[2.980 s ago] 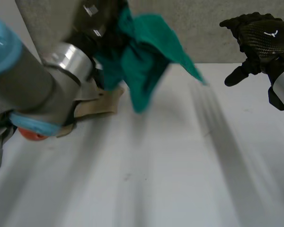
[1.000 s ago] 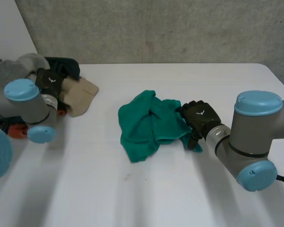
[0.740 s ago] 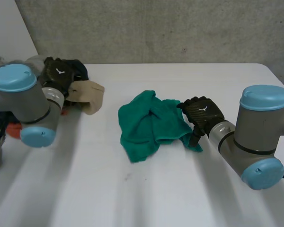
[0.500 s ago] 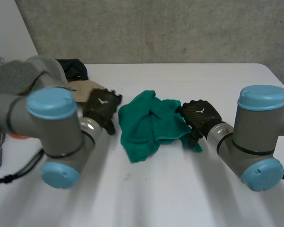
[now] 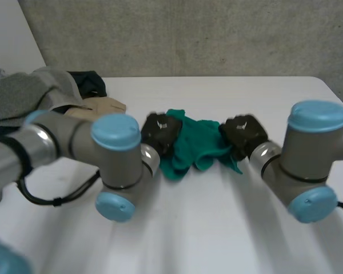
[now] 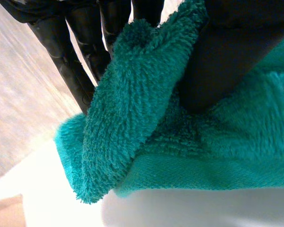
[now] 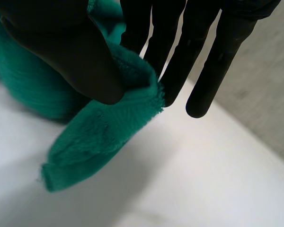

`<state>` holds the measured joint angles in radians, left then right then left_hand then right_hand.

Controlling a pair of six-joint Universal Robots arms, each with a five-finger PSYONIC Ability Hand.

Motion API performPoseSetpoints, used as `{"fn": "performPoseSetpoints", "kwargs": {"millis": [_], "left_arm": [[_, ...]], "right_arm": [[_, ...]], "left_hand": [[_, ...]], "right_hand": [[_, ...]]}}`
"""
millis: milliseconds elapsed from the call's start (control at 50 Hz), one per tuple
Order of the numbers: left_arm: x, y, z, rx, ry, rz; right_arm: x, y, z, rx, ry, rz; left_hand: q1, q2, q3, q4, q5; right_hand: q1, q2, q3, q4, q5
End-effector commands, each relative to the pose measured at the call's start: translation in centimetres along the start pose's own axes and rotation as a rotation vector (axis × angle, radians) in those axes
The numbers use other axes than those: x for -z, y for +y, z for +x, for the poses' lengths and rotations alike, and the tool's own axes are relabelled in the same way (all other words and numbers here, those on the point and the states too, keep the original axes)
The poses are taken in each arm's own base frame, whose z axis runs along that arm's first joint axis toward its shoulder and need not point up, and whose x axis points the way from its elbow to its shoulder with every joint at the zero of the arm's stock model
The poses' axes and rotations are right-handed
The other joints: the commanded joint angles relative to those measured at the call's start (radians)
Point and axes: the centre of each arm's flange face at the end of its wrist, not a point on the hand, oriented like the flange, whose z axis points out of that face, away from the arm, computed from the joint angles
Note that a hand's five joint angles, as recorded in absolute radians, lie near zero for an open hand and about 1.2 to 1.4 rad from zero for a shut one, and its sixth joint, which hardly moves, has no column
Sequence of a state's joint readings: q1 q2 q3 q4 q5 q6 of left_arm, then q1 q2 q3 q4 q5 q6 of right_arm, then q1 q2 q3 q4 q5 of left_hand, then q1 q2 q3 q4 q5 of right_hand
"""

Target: Fold the laundry.

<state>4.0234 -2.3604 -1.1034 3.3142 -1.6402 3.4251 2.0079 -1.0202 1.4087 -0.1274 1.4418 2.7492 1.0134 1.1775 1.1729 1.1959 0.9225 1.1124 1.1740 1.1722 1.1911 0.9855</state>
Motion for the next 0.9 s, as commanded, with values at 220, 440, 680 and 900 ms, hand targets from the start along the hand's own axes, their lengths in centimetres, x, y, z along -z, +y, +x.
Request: {"fn": "performPoseSetpoints", "kwargs": {"millis": [220, 440, 680, 900], "left_arm": [[9.5, -13.7, -9.7, 0.018, -0.168, 0.171], [4.9, -5.6, -7.7, 0.071, 0.011, -0.076], [-4.6, 1.6, -10.8, 0.071, -0.100, -0.052], [-2.5, -1.7, -10.6, -0.055, -0.201, 0.037]], "right_arm": [[9.5, -12.8, 12.0, 0.140, 0.197, 0.115], [5.5, -7.4, 10.6, 0.014, 0.072, -0.034], [-1.7, -1.9, 8.9, -0.031, 0.132, -0.016], [-2.6, -1.8, 5.3, -0.002, 0.145, 0.009]], "left_hand": [[0.383, 0.219, 0.223, 0.200, 0.299], [0.383, 0.219, 0.223, 0.200, 0.299], [0.100, -0.064, -0.059, -0.082, 0.017], [-0.779, -0.943, -0.939, -0.962, -0.863]], "right_hand": [[0.284, 0.222, 0.224, 0.205, 0.236], [0.284, 0.222, 0.224, 0.205, 0.236], [0.284, 0.222, 0.224, 0.205, 0.236], [0.284, 0.222, 0.224, 0.205, 0.236]]}}
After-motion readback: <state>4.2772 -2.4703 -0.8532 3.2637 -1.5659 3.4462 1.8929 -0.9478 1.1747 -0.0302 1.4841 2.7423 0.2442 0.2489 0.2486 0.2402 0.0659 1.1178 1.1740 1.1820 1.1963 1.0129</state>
